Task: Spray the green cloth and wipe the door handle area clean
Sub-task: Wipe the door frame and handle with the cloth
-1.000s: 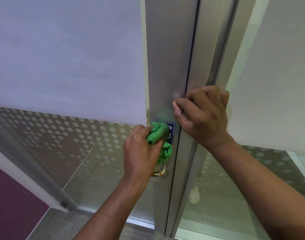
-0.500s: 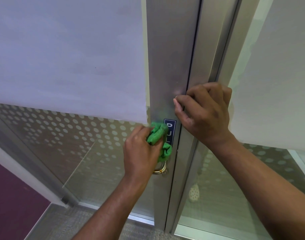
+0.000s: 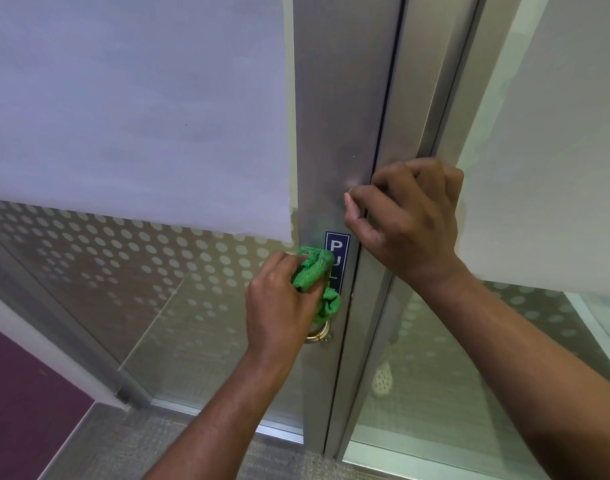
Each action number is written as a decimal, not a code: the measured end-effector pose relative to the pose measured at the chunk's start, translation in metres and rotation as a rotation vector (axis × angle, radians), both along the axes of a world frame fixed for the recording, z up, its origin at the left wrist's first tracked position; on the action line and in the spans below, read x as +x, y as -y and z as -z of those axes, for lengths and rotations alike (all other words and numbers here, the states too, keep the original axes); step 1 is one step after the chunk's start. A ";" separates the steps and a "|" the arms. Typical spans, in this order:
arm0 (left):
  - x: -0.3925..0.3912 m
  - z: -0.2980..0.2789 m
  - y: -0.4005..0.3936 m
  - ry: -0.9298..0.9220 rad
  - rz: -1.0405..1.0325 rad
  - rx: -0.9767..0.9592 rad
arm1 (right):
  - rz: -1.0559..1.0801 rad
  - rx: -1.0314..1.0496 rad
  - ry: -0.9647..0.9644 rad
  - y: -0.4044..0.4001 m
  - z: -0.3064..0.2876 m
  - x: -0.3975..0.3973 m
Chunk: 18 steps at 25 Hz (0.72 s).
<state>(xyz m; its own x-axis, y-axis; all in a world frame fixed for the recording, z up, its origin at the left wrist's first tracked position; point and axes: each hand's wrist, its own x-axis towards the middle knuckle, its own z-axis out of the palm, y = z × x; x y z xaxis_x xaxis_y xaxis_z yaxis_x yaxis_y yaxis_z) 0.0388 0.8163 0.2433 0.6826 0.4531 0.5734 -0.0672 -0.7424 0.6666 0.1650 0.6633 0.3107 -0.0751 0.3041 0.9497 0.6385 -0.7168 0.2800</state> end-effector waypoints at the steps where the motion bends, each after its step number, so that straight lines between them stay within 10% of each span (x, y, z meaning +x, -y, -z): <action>1: 0.002 -0.005 0.000 0.040 0.000 0.009 | 0.007 -0.008 0.006 0.000 0.001 0.000; 18: 0.006 -0.007 -0.006 0.162 0.033 0.068 | 0.254 -0.434 0.030 0.023 0.003 0.006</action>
<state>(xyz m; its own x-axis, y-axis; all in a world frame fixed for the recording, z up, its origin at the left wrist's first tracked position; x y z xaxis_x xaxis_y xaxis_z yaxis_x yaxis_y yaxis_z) 0.0446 0.8227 0.2505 0.5924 0.3887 0.7056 -0.1948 -0.7808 0.5937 0.1710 0.6407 0.3077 0.0272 0.6830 0.7299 0.4461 -0.6617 0.6026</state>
